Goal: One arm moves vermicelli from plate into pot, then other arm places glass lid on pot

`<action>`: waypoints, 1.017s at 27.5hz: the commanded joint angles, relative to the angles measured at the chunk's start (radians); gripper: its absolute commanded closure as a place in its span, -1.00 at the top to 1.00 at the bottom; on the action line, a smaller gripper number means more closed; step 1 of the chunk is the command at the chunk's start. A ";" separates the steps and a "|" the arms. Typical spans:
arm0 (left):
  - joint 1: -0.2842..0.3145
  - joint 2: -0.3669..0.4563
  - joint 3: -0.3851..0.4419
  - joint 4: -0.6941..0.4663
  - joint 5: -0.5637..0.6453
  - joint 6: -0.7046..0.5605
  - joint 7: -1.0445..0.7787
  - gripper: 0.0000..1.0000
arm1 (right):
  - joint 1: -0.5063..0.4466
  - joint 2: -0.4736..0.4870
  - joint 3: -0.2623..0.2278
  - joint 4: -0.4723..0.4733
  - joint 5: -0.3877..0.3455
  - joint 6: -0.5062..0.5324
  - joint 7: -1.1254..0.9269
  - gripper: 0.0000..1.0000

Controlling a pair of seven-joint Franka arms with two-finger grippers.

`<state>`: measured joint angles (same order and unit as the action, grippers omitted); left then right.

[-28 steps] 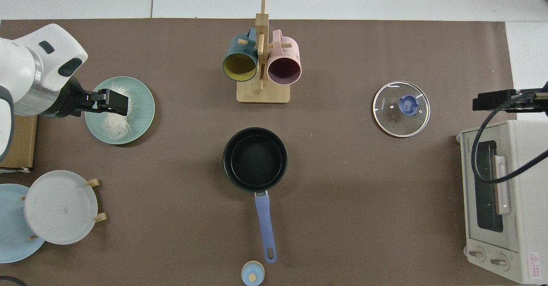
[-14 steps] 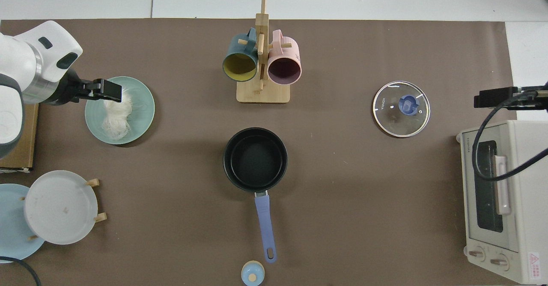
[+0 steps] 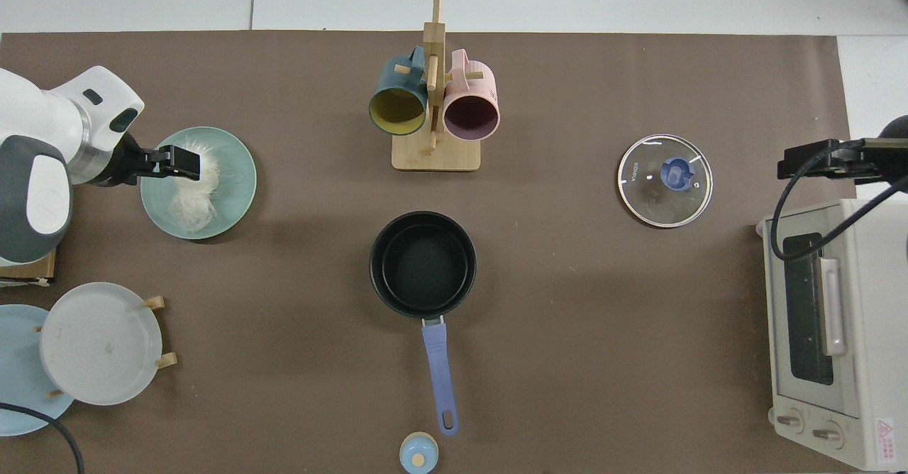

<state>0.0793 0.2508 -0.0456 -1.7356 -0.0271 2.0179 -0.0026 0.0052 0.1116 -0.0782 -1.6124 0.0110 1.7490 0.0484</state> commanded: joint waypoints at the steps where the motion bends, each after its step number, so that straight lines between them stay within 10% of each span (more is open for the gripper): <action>1: 0.014 0.024 0.003 -0.021 -0.011 0.067 -0.023 0.99 | -0.013 0.019 0.006 -0.017 0.014 0.021 0.028 1.00; 28: 0.010 0.130 0.006 -0.016 -0.010 0.248 -0.100 0.98 | 0.009 0.212 0.006 -0.052 0.012 0.219 0.028 1.00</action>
<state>0.0966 0.3640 -0.0451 -1.7400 -0.0297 2.2204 -0.0852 0.0137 0.3008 -0.0739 -1.6489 0.0118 1.9162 0.0625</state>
